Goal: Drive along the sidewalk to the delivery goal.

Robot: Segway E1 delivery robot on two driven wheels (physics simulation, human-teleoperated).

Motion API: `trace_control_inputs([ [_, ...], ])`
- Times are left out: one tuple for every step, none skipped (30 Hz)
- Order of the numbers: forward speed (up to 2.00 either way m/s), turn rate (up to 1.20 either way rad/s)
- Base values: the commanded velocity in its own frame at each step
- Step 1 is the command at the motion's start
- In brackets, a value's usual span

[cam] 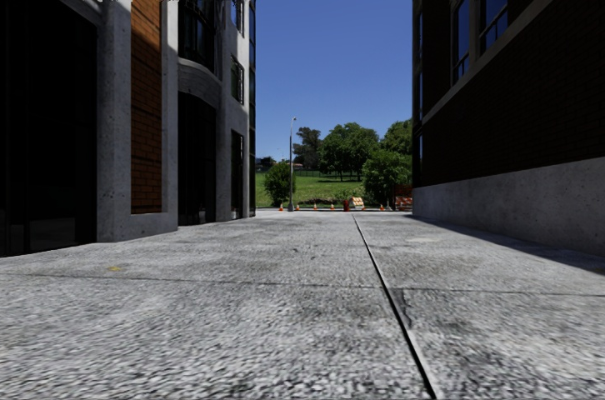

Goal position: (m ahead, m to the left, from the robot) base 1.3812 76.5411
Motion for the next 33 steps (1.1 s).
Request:
trace_control_inputs([
  [2.00,0.00],
  [2.00,0.00],
  [2.00,0.00],
  [2.00,0.00],
  [2.00,0.00],
  [2.00,0.00],
  [2.00,0.00],
  [2.00,0.00],
  [2.00,0.00],
  [2.00,0.00],
  [2.00,0.00],
  [2.00,0.00],
  [2.00,0.00],
  [2.00,0.00],
  [2.00,0.00],
  [2.00,0.00],
  [2.00,0.00],
  [2.00,0.00],
  [2.00,0.00],
  [2.00,0.00],
  [2.00,0.00],
  [2.00,0.00],
  [2.00,0.00],
  [2.00,0.00],
  [2.00,0.00],
  [2.00,0.00],
  [2.00,0.00],
  [2.00,0.00],
  [2.00,0.00],
  [2.00,0.00],
  [2.00,0.00],
  [2.00,0.00],
  [2.00,0.00],
])
